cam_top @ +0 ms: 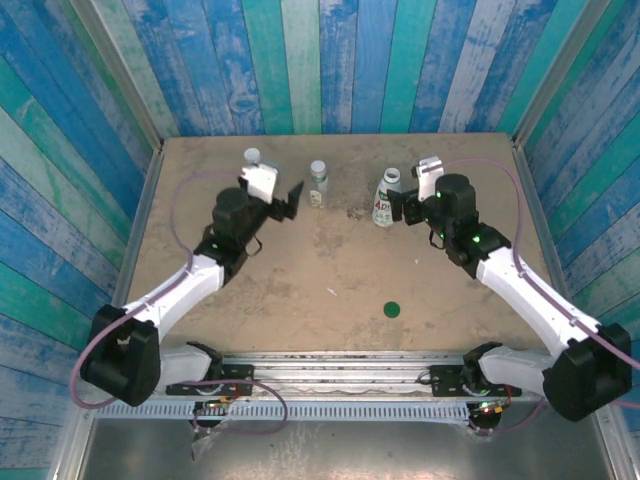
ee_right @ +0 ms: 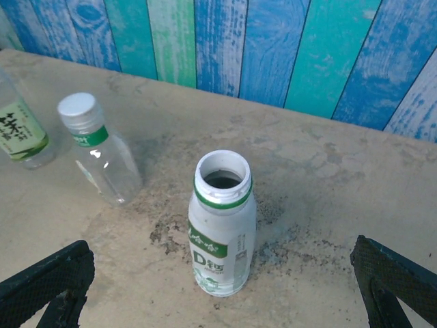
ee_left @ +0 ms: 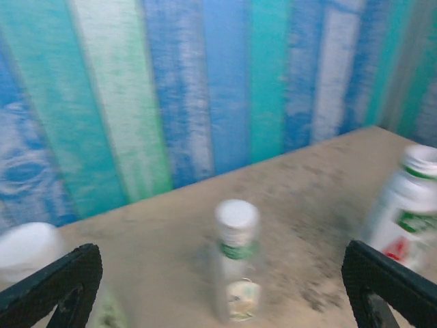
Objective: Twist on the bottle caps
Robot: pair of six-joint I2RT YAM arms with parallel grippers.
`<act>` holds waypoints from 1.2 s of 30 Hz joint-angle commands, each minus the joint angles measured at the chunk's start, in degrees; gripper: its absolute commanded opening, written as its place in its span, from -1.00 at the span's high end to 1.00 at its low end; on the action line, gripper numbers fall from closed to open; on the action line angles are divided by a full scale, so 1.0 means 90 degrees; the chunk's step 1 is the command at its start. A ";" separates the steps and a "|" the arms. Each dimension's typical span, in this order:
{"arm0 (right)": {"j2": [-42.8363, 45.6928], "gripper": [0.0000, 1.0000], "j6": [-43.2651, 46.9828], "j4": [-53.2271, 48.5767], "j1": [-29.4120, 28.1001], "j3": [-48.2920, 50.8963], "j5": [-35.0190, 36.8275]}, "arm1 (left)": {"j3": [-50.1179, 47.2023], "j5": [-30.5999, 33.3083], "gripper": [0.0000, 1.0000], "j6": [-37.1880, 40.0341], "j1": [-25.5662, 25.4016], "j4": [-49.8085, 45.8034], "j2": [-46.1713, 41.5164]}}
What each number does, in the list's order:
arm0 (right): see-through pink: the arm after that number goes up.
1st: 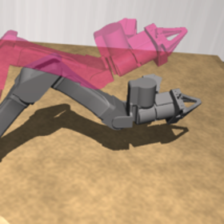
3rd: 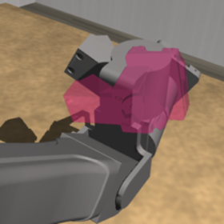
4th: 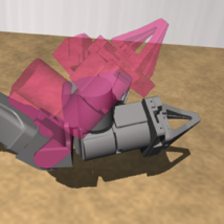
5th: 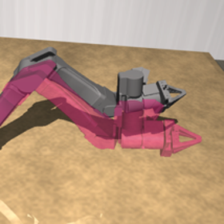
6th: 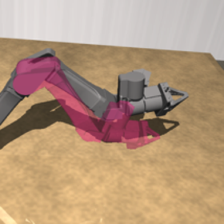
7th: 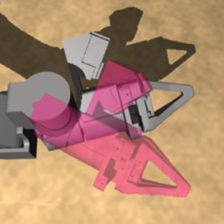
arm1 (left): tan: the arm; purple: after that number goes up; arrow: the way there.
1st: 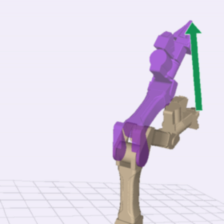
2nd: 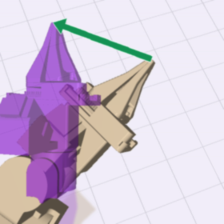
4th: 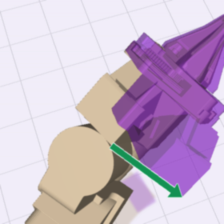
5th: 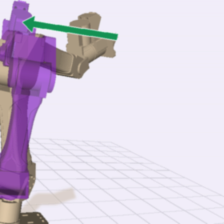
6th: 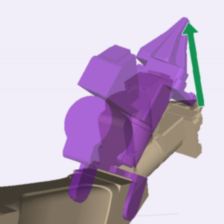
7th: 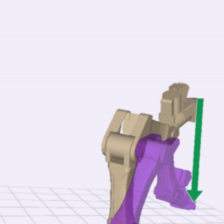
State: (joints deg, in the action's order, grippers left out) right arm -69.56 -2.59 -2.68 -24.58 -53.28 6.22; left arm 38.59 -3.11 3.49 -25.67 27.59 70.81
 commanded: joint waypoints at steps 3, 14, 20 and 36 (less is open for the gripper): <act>-0.1029 -0.96 -0.0239 -0.0325 0.0281 -0.0845 -0.0235 | -0.0855 -0.0763 -0.88 -0.0178 -0.0484 0.1358 -0.0071; -0.2857 -0.44 0.0129 -0.0869 0.0387 -0.2327 -0.0819 | -0.1454 -0.1237 -0.88 -0.0733 -0.0685 0.2344 0.0738; -0.2847 -0.02 0.0327 -0.0763 0.0387 -0.2168 -0.1041 | -0.1339 -0.1706 -0.88 -0.0761 -0.0712 0.2672 0.1124; -0.1382 0.26 0.0704 -0.0765 -0.0332 -0.0816 -0.1622 | -0.1522 -0.2584 -0.87 -0.0328 -0.0916 0.4749 0.2516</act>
State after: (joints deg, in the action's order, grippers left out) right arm -84.07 2.33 -7.88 -25.50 -61.34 -6.52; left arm 24.86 -23.55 -0.62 -33.41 63.70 89.76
